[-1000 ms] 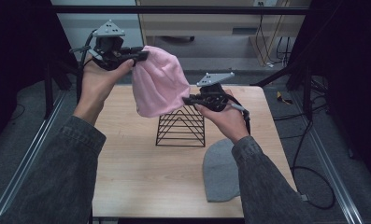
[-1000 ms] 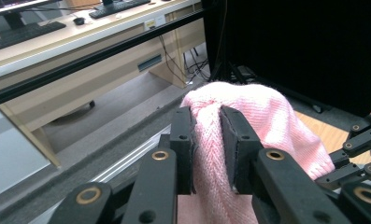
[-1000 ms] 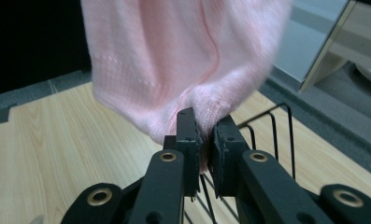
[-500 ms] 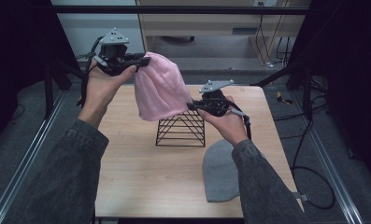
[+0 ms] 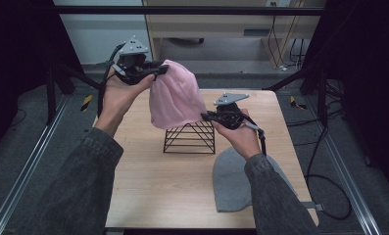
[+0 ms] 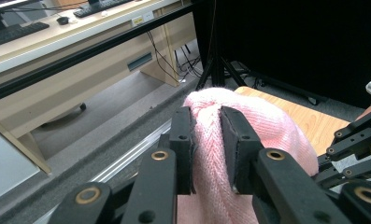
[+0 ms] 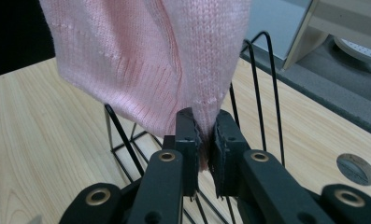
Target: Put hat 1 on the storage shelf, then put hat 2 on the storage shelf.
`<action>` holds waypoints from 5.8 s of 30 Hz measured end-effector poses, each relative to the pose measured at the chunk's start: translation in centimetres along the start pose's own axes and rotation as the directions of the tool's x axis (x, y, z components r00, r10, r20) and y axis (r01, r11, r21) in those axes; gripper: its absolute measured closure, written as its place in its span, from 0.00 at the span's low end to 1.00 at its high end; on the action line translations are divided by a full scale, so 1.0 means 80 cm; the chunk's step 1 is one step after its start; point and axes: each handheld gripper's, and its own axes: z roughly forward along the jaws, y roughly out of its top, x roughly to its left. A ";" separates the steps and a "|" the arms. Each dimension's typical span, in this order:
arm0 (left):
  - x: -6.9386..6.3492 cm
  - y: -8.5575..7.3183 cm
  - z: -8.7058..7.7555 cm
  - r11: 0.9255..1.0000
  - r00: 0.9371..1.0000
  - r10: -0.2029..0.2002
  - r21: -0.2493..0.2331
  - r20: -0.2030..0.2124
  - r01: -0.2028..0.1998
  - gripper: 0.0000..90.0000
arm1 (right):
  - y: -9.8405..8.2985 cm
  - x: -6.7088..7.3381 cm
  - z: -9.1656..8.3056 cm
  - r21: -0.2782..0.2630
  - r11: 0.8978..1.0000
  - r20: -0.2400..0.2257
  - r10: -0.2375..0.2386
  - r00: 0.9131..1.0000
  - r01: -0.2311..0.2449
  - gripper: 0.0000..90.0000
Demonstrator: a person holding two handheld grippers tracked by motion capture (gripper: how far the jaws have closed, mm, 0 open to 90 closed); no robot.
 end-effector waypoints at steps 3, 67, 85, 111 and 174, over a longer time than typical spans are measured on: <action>-0.004 -0.003 0.005 1.000 1.000 0.006 0.005 0.007 -0.006 0.83 | -0.009 -0.001 -0.001 -0.003 1.000 0.000 0.011 1.000 -0.011 0.92; -0.031 -0.097 0.008 0.987 0.993 -0.102 0.131 0.063 0.093 1.00 | -0.131 -0.012 0.038 0.235 0.970 0.021 0.051 0.998 -0.055 0.92; -0.032 -0.133 0.002 0.973 0.991 -0.132 0.198 0.034 0.123 0.99 | -0.132 -0.014 0.024 0.289 0.954 0.044 0.068 0.997 -0.078 0.59; -0.082 -0.321 -0.027 0.895 0.973 -0.217 0.383 -0.074 0.229 0.09 | -0.180 -0.088 -0.078 0.369 0.893 0.267 0.164 0.950 -0.258 0.38; -0.133 -0.313 -0.030 0.912 0.942 -0.273 0.363 0.193 0.190 0.11 | -0.046 0.075 -0.119 0.155 0.983 -0.104 -0.087 0.991 0.102 0.95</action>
